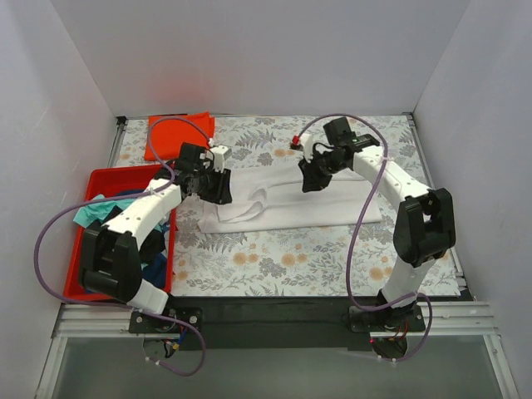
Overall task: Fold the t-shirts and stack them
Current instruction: Fold the tshirt
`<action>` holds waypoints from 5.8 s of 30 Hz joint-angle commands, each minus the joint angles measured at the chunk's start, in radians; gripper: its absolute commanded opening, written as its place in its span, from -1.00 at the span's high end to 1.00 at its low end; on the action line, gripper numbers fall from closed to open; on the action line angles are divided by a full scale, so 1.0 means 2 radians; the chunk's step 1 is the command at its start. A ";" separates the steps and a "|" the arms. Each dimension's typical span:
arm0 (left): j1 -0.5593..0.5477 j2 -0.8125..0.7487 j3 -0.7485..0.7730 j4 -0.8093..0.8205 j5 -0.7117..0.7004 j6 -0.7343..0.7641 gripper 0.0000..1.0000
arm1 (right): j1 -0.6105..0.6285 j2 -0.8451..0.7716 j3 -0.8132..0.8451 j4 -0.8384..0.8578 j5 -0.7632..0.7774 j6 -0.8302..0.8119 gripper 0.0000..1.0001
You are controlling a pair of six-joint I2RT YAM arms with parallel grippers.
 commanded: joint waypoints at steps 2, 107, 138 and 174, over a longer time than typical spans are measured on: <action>0.014 -0.015 -0.045 -0.022 0.055 -0.082 0.32 | 0.057 0.030 0.048 0.059 0.005 0.055 0.53; 0.089 0.089 -0.019 0.120 0.177 -0.241 1.00 | 0.103 0.207 0.101 0.125 0.049 0.089 0.76; 0.104 0.026 -0.042 0.179 0.081 -0.187 0.41 | 0.039 0.111 0.114 0.048 0.081 0.065 0.60; -0.052 0.378 0.255 0.002 -0.185 0.032 0.90 | -0.073 0.013 -0.203 0.045 0.143 -0.004 0.70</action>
